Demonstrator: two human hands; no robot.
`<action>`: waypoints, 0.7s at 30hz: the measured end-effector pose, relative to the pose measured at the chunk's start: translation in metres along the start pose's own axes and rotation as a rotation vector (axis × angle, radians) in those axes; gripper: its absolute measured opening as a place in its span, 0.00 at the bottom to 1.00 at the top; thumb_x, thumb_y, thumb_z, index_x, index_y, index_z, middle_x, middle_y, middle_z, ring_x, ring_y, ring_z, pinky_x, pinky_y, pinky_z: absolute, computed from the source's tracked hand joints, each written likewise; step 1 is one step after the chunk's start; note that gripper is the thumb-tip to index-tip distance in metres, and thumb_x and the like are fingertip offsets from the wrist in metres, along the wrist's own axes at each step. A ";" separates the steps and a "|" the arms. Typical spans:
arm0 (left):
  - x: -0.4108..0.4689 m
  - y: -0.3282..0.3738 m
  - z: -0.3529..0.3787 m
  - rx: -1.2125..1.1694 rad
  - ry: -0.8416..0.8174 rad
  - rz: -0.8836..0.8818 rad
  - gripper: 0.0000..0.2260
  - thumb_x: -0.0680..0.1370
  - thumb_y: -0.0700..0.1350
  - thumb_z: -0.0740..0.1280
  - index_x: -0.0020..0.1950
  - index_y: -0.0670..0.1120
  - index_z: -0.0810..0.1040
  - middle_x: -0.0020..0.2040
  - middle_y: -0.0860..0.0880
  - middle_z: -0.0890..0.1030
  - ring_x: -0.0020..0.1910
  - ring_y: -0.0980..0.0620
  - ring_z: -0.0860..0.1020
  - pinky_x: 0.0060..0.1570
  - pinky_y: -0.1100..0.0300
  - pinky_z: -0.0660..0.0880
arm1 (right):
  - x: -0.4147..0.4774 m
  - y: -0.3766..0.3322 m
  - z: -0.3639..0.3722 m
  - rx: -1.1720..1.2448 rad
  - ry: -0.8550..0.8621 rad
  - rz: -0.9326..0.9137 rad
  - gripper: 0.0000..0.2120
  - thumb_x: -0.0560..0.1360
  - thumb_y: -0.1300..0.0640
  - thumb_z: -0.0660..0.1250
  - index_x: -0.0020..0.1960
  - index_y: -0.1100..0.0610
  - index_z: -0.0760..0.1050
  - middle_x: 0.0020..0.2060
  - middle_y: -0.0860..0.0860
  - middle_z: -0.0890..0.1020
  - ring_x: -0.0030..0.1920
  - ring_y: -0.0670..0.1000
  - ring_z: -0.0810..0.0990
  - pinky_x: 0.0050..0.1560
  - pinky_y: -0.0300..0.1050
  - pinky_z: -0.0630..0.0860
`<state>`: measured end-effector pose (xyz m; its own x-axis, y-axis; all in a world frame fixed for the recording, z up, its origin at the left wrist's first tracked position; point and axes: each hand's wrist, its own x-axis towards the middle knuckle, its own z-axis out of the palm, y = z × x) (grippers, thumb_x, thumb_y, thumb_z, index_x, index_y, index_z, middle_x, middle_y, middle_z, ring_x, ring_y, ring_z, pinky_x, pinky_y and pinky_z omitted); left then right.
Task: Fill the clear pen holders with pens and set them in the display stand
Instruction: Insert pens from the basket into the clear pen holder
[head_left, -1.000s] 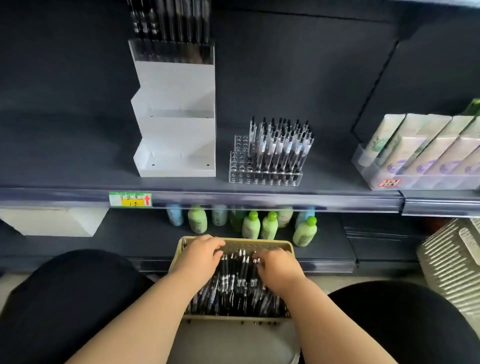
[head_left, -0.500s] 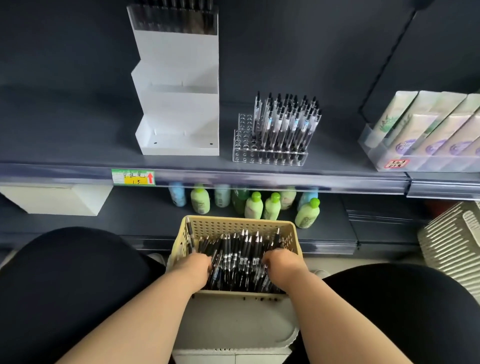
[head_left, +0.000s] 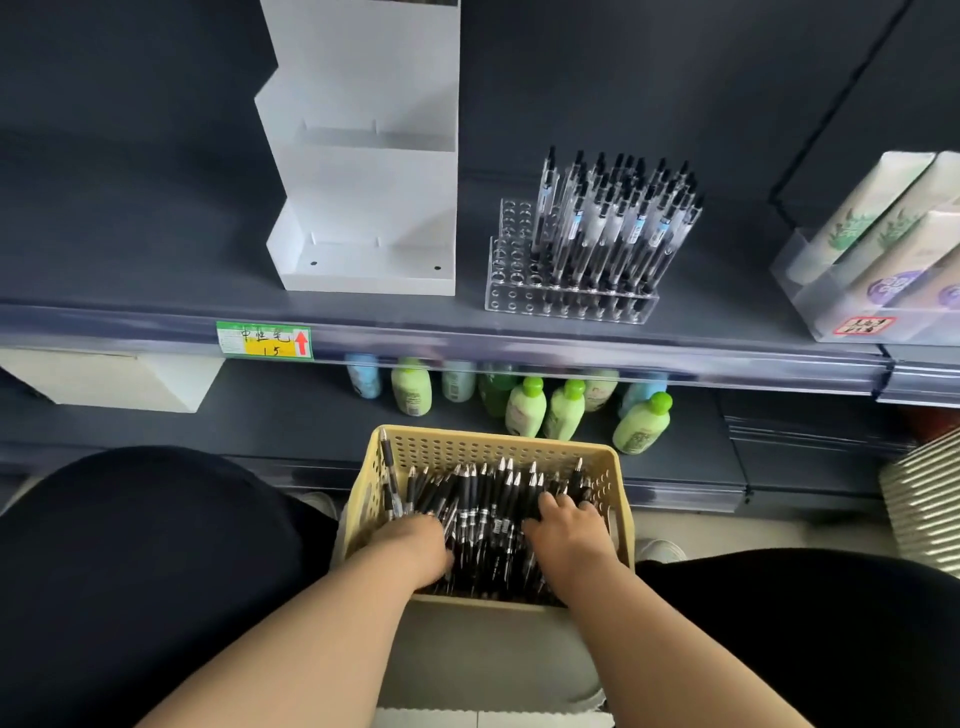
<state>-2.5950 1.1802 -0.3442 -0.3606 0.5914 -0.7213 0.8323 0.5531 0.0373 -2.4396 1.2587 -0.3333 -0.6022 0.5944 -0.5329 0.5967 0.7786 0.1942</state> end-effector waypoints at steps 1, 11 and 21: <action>0.001 0.000 0.000 -0.021 0.012 -0.005 0.20 0.79 0.51 0.59 0.68 0.43 0.68 0.64 0.44 0.73 0.57 0.47 0.75 0.53 0.57 0.72 | 0.000 -0.001 0.001 -0.041 0.000 -0.010 0.22 0.73 0.60 0.66 0.66 0.54 0.70 0.63 0.56 0.66 0.63 0.57 0.66 0.61 0.51 0.65; -0.010 -0.017 -0.015 -0.329 0.346 0.000 0.08 0.79 0.50 0.62 0.51 0.48 0.78 0.38 0.51 0.76 0.37 0.52 0.74 0.37 0.61 0.69 | -0.008 0.015 0.008 0.087 0.085 0.088 0.24 0.71 0.61 0.67 0.65 0.54 0.67 0.61 0.54 0.69 0.63 0.55 0.67 0.61 0.48 0.65; -0.032 -0.030 -0.024 -0.790 0.679 0.213 0.03 0.73 0.49 0.70 0.45 0.54 0.78 0.43 0.58 0.75 0.38 0.64 0.73 0.32 0.75 0.65 | -0.014 0.015 0.004 0.003 0.058 0.079 0.19 0.74 0.59 0.64 0.65 0.52 0.71 0.64 0.55 0.66 0.64 0.56 0.64 0.62 0.48 0.65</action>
<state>-2.6183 1.1593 -0.3053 -0.6023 0.7894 -0.1185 0.4845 0.4795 0.7317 -2.4199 1.2615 -0.3257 -0.5826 0.6650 -0.4672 0.6451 0.7281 0.2319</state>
